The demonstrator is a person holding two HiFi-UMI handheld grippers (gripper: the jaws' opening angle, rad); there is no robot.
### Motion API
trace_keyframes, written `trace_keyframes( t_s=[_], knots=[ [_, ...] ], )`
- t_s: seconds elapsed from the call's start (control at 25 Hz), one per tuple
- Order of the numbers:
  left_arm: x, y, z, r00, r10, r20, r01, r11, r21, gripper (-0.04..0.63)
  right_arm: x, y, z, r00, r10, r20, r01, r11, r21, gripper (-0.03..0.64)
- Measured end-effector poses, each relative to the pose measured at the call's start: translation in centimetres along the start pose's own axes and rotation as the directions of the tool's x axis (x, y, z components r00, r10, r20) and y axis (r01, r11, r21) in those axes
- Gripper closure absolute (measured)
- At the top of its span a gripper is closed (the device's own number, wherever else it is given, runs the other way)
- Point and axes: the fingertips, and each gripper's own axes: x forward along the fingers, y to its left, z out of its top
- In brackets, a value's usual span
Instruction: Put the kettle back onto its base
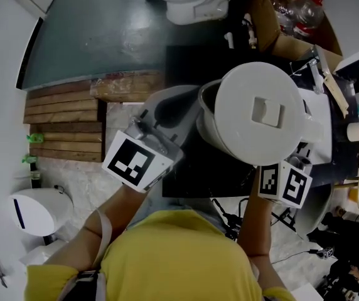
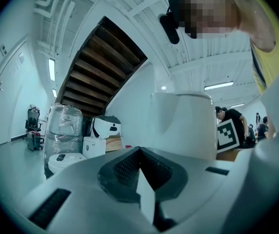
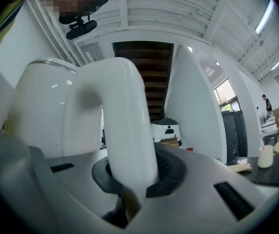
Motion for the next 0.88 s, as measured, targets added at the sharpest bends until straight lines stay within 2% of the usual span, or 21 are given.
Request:
trace_keyframes(
  t_s=[0.4,0.88],
  knots=[
    [1.1,1.6,-2.2,0.999,0.016,-0.032,-0.016,1.000,-0.006,0.586,1.8,0.0,-2.2,1.000,0.012,-0.020,-0.013,1.000,-0.028,0.572],
    [2.5,2.8,-4.4,0.997,0.028,-0.074,-0.030,0.999,-0.022,0.586,3.3,-0.2,-5.0,0.999,0.019,-0.045,-0.019,1.000,-0.007,0.572]
  ],
)
